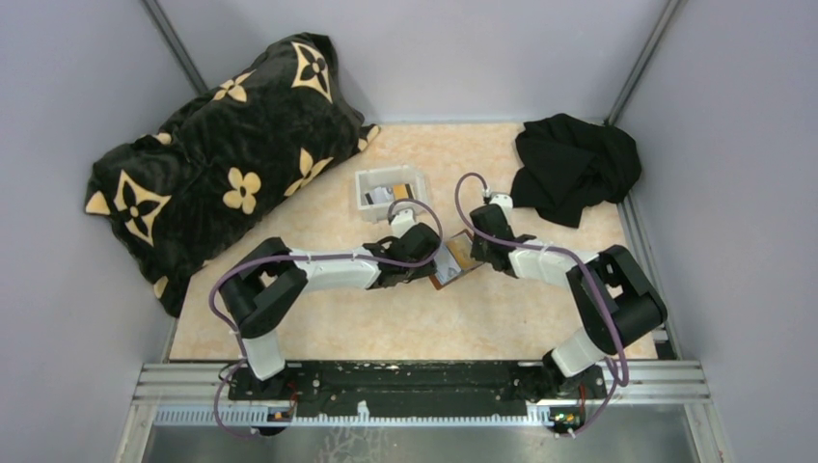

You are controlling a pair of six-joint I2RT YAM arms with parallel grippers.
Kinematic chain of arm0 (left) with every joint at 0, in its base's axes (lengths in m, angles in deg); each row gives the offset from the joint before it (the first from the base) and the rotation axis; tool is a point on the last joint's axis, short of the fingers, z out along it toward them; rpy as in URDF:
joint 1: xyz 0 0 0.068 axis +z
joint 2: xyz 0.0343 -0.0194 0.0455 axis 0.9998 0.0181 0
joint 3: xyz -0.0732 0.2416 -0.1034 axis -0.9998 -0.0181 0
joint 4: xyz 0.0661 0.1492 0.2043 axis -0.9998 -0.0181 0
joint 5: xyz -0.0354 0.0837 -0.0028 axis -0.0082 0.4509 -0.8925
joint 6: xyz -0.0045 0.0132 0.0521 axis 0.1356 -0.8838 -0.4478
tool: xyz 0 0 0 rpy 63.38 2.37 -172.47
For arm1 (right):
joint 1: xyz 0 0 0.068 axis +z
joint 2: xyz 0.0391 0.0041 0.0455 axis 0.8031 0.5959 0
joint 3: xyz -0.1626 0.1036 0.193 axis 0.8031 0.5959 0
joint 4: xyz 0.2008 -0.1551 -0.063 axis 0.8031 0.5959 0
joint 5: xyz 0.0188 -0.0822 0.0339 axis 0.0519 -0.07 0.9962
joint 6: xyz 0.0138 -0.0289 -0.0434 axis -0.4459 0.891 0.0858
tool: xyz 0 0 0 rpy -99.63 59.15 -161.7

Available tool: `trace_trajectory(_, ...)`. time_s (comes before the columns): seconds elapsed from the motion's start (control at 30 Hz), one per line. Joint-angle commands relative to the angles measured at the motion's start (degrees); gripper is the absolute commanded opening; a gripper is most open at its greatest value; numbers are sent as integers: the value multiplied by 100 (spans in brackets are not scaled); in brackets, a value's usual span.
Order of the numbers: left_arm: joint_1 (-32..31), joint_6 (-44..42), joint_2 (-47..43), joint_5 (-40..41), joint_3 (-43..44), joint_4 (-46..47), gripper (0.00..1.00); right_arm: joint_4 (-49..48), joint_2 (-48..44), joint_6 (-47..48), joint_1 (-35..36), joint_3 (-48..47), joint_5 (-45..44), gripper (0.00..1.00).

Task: Put the credit cards into the card holder
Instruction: Adjust the card holder at the center of the board.

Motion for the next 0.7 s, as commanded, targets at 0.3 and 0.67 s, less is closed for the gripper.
trace_trajectory(0.3,496,-197,453,-35,-234,-381,44,674,-252,-514,596,360,492,0)
trace_trajectory(0.67,587,-293,-221,335,-275,-638,47,960,-499,-482,727,115,29,0)
